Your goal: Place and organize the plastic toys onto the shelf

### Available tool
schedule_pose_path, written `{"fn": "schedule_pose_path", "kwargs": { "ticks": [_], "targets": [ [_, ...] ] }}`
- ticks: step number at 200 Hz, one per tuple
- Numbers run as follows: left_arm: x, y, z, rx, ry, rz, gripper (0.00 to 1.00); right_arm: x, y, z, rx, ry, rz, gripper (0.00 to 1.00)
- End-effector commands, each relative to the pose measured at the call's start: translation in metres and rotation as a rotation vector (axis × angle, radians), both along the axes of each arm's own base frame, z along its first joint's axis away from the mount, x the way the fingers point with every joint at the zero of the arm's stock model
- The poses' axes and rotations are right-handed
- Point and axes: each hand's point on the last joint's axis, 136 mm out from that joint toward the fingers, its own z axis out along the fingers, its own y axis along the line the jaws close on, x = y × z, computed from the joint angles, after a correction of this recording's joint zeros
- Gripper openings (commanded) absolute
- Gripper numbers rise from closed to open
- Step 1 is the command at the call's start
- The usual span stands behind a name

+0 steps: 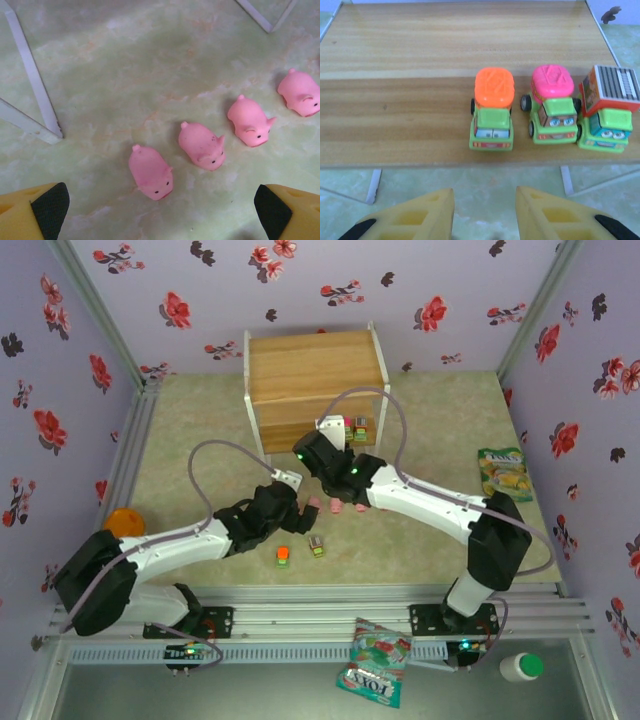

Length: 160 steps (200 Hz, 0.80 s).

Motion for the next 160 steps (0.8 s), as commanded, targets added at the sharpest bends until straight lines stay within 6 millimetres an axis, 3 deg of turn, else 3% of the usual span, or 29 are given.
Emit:
{"fn": "schedule_pose_path", "kwargs": {
  "ticks": [1, 68, 160],
  "targets": [
    [0.006, 0.012, 0.012, -0.011, -0.043, 0.063, 0.98, -0.012, -0.010, 0.007, 0.010, -0.030, -0.029, 0.38],
    [0.002, 0.033, 0.029, -0.012, -0.073, 0.184, 0.95, -0.053, -0.034, -0.005, 0.006, -0.013, -0.011, 0.38],
    [-0.051, 0.050, 0.030, 0.012, -0.050, 0.272, 0.94, -0.085, -0.067, -0.038, 0.010, 0.047, 0.001, 0.37]
  ]
}}
